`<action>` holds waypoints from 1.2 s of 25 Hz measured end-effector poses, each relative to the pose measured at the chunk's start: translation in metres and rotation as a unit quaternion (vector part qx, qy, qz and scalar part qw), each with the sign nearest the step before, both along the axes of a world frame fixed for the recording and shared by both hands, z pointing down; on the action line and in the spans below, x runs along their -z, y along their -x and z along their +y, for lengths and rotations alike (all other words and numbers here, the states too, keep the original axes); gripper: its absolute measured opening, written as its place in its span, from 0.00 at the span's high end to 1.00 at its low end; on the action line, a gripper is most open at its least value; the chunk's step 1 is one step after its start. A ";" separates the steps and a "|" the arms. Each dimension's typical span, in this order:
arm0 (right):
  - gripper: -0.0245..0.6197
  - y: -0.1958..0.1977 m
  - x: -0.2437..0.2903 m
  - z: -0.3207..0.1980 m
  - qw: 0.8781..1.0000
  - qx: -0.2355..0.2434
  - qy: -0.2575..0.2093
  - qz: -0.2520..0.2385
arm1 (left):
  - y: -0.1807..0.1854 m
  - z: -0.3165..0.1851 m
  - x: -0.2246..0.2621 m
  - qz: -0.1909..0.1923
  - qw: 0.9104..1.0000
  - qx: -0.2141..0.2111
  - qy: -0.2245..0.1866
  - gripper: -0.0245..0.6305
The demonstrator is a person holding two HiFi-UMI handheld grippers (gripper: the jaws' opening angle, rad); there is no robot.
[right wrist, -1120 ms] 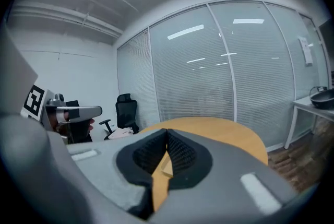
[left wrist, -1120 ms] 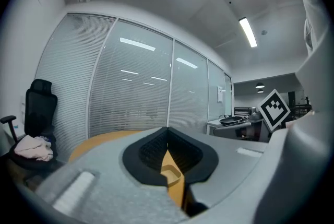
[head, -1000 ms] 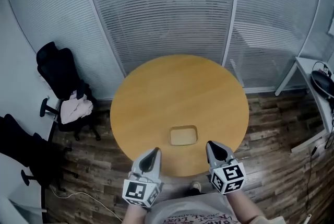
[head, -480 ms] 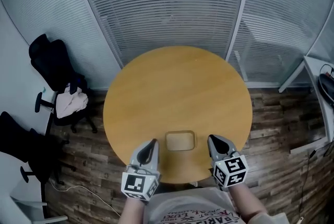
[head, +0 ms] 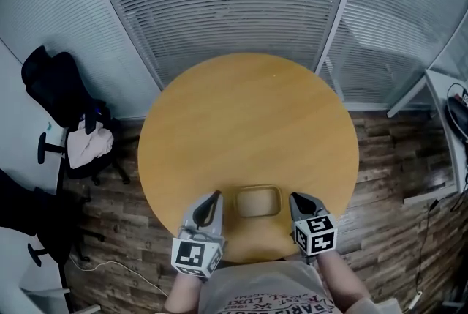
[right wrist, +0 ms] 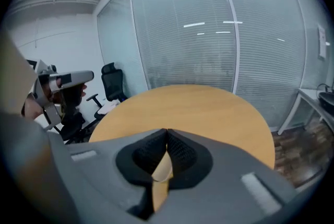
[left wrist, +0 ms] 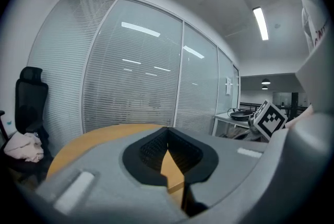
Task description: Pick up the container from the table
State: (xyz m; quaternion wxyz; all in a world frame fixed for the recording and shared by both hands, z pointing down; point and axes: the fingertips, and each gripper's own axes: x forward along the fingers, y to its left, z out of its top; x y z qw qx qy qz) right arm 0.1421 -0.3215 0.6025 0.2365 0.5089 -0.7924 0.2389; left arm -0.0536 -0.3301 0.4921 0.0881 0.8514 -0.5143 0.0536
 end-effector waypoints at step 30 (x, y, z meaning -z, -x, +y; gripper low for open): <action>0.94 0.011 -0.187 -0.006 0.958 -0.040 0.276 0.063 | 0.031 -0.029 -0.052 -0.003 0.998 0.017 0.060 0.95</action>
